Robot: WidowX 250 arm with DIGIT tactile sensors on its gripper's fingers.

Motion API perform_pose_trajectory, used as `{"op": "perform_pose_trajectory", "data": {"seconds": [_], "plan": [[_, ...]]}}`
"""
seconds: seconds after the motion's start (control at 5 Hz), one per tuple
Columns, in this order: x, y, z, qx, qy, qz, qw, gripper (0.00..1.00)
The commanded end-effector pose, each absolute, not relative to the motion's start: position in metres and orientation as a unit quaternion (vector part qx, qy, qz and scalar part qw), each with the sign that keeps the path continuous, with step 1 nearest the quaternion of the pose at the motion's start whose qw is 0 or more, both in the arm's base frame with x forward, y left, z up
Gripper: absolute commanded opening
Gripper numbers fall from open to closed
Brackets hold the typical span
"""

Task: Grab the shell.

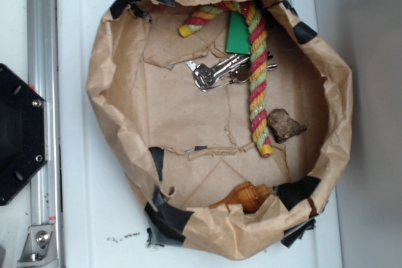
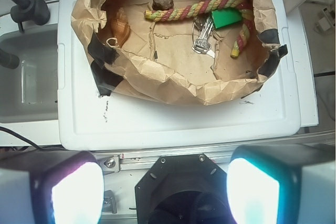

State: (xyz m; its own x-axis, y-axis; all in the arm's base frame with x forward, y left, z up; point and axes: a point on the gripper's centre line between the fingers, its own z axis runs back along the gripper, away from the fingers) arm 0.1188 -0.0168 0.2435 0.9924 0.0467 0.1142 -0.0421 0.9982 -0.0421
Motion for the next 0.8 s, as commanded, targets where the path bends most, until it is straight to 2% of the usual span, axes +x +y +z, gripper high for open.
{"op": "perform_pose_trajectory", "data": {"seconds": [0.0,0.2,0.4,0.6], "plan": [[0.119,-0.017,0.243,-0.02,-0.058,0.022,0.998,1.0],[0.162,0.002,0.197,-0.003,-0.092,0.003,0.996,1.0],[0.201,-0.003,0.172,0.018,-0.134,-0.011,0.991,1.0],[0.224,-0.003,0.149,-0.014,-0.149,-0.036,0.988,1.0]]}}
